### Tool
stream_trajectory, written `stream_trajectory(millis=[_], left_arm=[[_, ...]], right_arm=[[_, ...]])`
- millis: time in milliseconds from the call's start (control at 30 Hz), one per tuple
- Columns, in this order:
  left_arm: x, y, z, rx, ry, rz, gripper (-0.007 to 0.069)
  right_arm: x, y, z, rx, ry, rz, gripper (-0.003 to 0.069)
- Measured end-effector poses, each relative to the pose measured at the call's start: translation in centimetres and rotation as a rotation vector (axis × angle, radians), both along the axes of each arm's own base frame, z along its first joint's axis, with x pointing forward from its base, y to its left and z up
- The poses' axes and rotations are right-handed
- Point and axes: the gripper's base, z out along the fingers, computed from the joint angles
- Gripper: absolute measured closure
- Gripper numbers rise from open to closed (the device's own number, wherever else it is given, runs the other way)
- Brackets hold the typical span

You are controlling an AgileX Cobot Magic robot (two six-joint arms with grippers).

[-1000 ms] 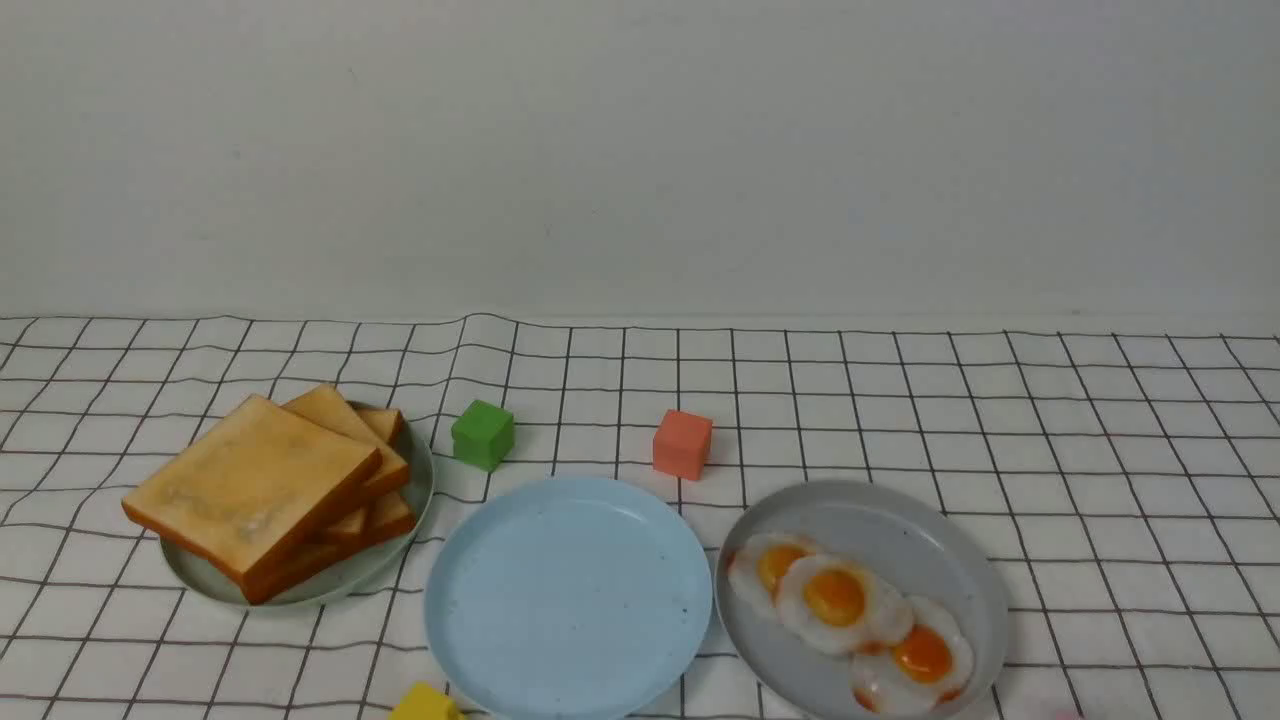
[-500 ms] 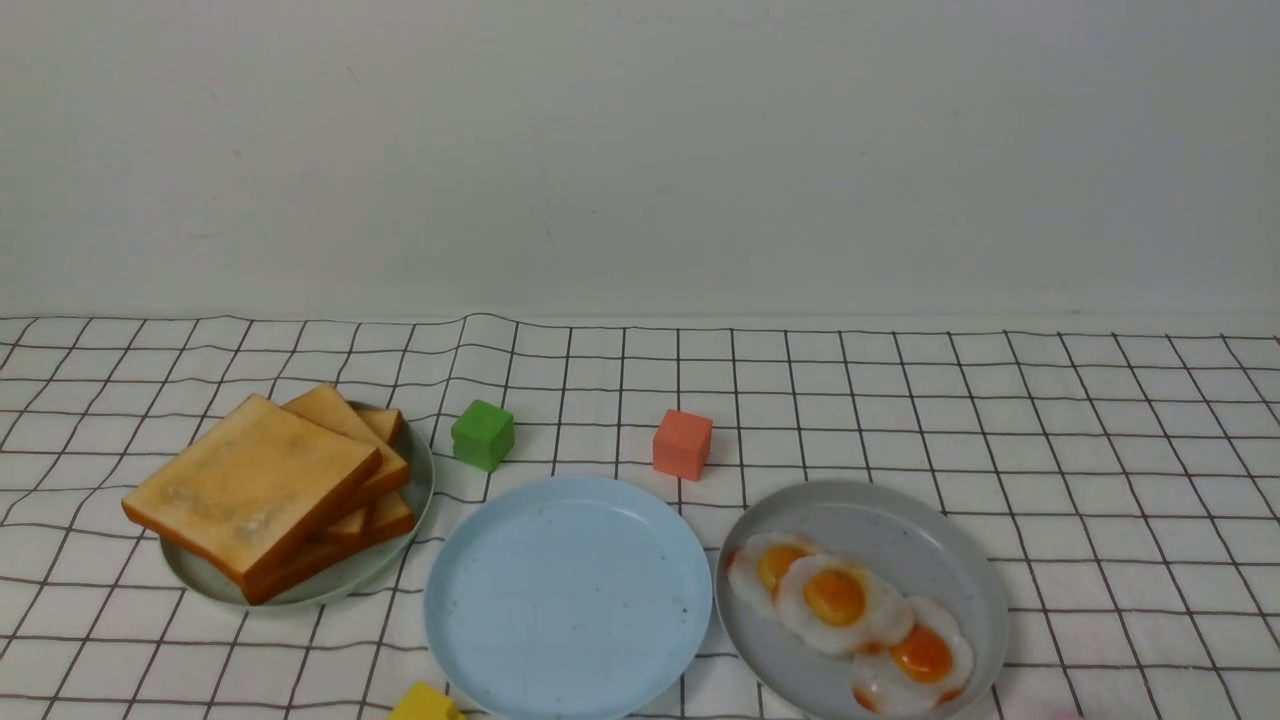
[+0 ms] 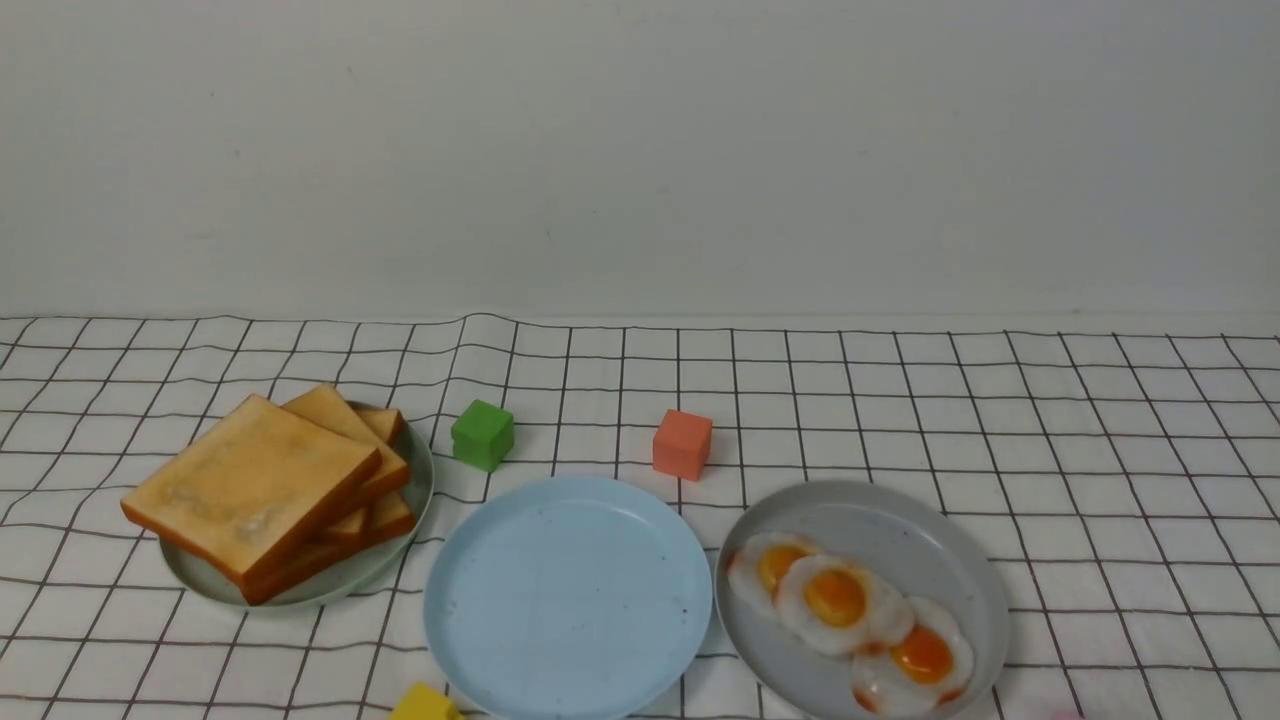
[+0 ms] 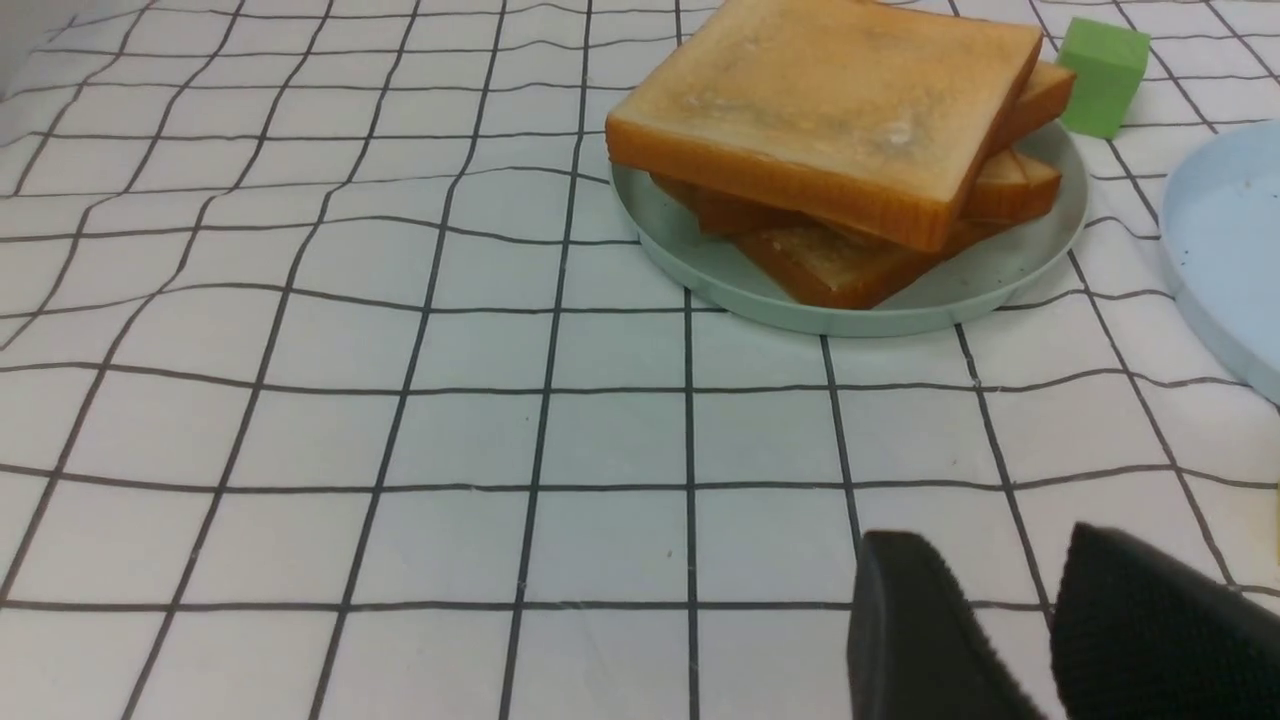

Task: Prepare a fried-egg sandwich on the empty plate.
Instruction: Use the left arm to grab a slice of bread

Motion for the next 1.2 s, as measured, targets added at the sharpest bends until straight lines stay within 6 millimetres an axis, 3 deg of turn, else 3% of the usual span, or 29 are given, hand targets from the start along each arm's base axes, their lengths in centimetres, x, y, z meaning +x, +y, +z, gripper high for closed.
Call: stream_trajectory(millis=[233,500,833,1067,1167,1200], left_arm=[[0.3,-0.2,1.3,-0.028,-0.146,-0.011,0.0386],[0.4,-0.3,3.8,-0.118,-0.424,-0.018,0.0386],[0.4,-0.3,3.8,-0.128,-0.422,-0.016,0.0386],[0.3,-0.2,4.3,-0.214,-0.475,-0.007,0.0386],[0.1,0.0,5.6,-0.368,-0.592,0.008,0.0386],[-0.3,0.1,7.1,-0.418,-0.647,0.007,0.0386]], right_arm=[[0.3,0.3,0.5,0.108,-0.087,0.001,0.0418],[0.3,-0.3,4.0,0.153,-0.475,-0.039,0.0418],[0.1,-0.5,5.1,0.195,-0.603,-0.055,0.0418],[-0.3,-0.6,6.0,0.464,-0.709,-0.052,0.0418],[-0.4,-0.5,7.4,0.568,-0.722,-0.028,0.0418],[-0.5,-0.4,9.5,0.577,-0.742,-0.002,0.0418]])
